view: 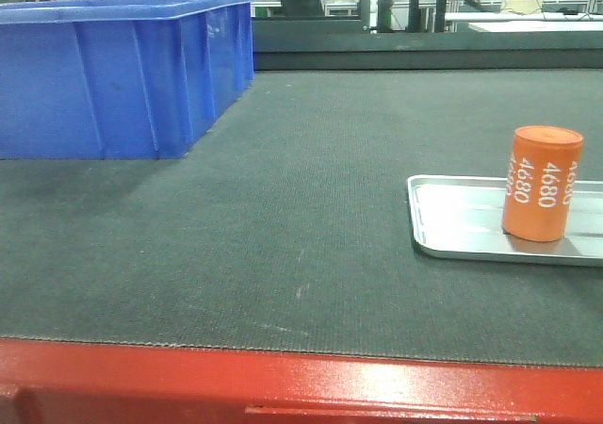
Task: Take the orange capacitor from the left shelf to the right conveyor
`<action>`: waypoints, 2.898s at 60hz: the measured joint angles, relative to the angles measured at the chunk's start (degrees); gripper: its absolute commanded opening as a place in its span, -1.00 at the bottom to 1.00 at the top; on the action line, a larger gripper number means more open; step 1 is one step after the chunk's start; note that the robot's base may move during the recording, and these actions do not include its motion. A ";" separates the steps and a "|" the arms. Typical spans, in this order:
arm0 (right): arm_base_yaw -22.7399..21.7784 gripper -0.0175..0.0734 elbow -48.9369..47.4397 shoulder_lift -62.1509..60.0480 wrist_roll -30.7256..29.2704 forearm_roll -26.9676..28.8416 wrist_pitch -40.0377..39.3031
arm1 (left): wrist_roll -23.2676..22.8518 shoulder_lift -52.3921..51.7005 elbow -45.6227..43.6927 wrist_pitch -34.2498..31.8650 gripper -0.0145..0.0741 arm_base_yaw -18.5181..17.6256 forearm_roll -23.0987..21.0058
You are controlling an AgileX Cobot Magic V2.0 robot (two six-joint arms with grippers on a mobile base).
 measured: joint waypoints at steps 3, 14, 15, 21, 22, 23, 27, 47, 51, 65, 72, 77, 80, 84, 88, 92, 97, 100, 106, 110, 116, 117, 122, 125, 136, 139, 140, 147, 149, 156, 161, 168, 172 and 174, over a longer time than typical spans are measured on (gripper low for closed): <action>0.00 -0.52 0.00 -2.61 0.07 0.00 2.36 | 0.00 0.00 0.00 0.00 -0.96 0.00 0.00; 0.00 -0.50 0.00 -12.69 0.97 0.04 12.55 | 0.00 0.00 0.00 0.00 -0.96 0.00 0.00; 0.00 -0.50 0.00 -13.75 1.07 0.04 13.55 | 0.00 0.00 0.00 0.00 -0.96 0.00 0.00; 0.00 -0.50 0.00 -18.01 1.16 0.13 17.65 | 0.00 0.00 0.00 0.00 -0.96 0.00 0.00; 0.00 -0.50 0.00 -18.73 1.26 0.13 18.03 | 0.00 0.00 0.00 0.00 -0.96 0.00 0.00; 0.00 -0.50 0.00 -19.15 1.26 0.13 18.53 | 0.00 0.00 0.00 0.00 -0.96 0.00 0.00; 0.00 -0.50 0.00 -20.75 1.51 0.17 19.06 | 0.00 0.00 0.00 0.00 -0.96 0.00 0.00; 0.00 -0.50 0.00 -21.39 1.51 0.39 19.62 | 0.00 0.00 0.00 0.00 -0.96 0.00 0.00; 0.00 -0.50 0.00 -21.51 1.51 0.43 19.08 | 0.00 0.00 0.00 0.00 -0.96 0.00 0.00; -3.60 -0.50 0.58 -26.92 2.17 0.52 20.26 | 0.00 0.00 0.00 0.00 -0.96 0.00 0.00; -7.10 -0.50 0.58 -33.87 2.29 0.56 27.04 | 0.00 0.00 0.00 0.00 -0.96 0.00 0.00; -8.78 -0.50 0.85 -39.79 2.29 0.69 33.36 | 0.00 0.00 0.00 0.00 -0.96 0.00 0.00; -9.15 -0.50 1.52 -43.30 2.29 0.69 37.19 | 0.00 0.00 0.00 0.00 -0.96 0.00 0.00; -9.29 -0.50 3.03 -48.03 2.29 0.69 41.48 | 0.00 0.00 0.00 0.00 -0.96 0.00 0.00; -9.29 -0.50 4.92 -51.80 2.54 0.69 43.18 | 0.00 0.00 0.00 0.00 -0.96 0.00 0.00; -8.97 -0.50 6.94 -55.39 3.66 0.69 43.71 | 0.00 0.00 0.00 0.00 -0.96 0.00 0.00; -8.69 -0.50 9.68 -58.63 5.65 0.69 43.39 | 0.00 0.00 0.00 0.00 -0.96 0.00 0.00; -8.69 -0.50 11.81 -59.68 6.83 0.69 41.76 | 0.00 0.00 0.00 0.00 -0.96 0.00 0.00; -8.69 -0.50 15.29 -59.96 8.55 0.69 37.32 | 0.00 0.00 0.00 0.00 -0.96 0.00 0.00; -8.69 -0.50 16.49 -59.96 9.42 0.69 34.87 | 0.00 0.00 0.00 0.00 -0.96 0.00 0.00; -8.69 -0.50 17.27 -59.96 10.21 0.69 33.20 | 0.00 0.00 0.00 0.00 -0.96 0.00 0.00; -8.69 -0.50 17.27 -59.96 10.46 0.69 33.20 | 0.00 0.00 0.00 0.00 -0.96 0.00 0.00; -8.69 -0.50 17.27 -59.96 10.80 0.69 33.20 | 0.00 0.00 0.00 0.00 -0.96 0.00 0.00; -8.69 -0.50 17.27 -59.96 10.89 0.69 33.62 | 0.00 0.00 0.00 0.00 -0.96 0.00 0.00; -8.69 -0.50 17.49 -59.96 11.06 1.06 36.03 | 0.00 0.00 0.00 0.00 -0.96 0.00 0.00; -8.69 -0.50 17.49 -60.06 11.06 1.92 36.03 | 0.00 0.00 0.00 0.00 -0.96 0.00 0.00; -8.69 -0.50 17.60 -60.04 10.88 2.58 36.03 | 0.00 0.00 0.00 0.00 -0.96 0.00 0.00; -8.69 -0.50 17.83 -61.40 4.48 8.89 36.14 | 0.00 0.00 0.00 0.00 -0.96 0.00 0.00; -8.69 -0.50 17.95 -61.88 0.97 11.48 36.14 | 0.00 0.00 0.00 0.00 -0.96 0.00 0.00; -8.69 -0.50 18.56 -62.72 -13.48 21.39 36.14 | 0.00 0.00 0.00 0.00 -0.96 0.00 0.00; -8.69 -0.50 19.71 -62.72 -19.99 25.65 36.03 | 0.00 0.00 0.00 0.00 -0.96 0.00 0.00; -8.69 -0.50 21.40 -62.72 -22.92 27.55 35.03 | 0.00 0.00 0.00 -0.10 -0.96 0.00 0.00; -8.69 -0.50 21.97 -62.72 -23.44 27.78 34.61 | 0.00 0.00 0.00 -0.10 -0.96 0.00 0.00; -8.69 -0.50 22.22 -62.72 -23.41 27.78 34.19 | 0.00 0.00 0.00 -0.10 -0.96 0.00 0.00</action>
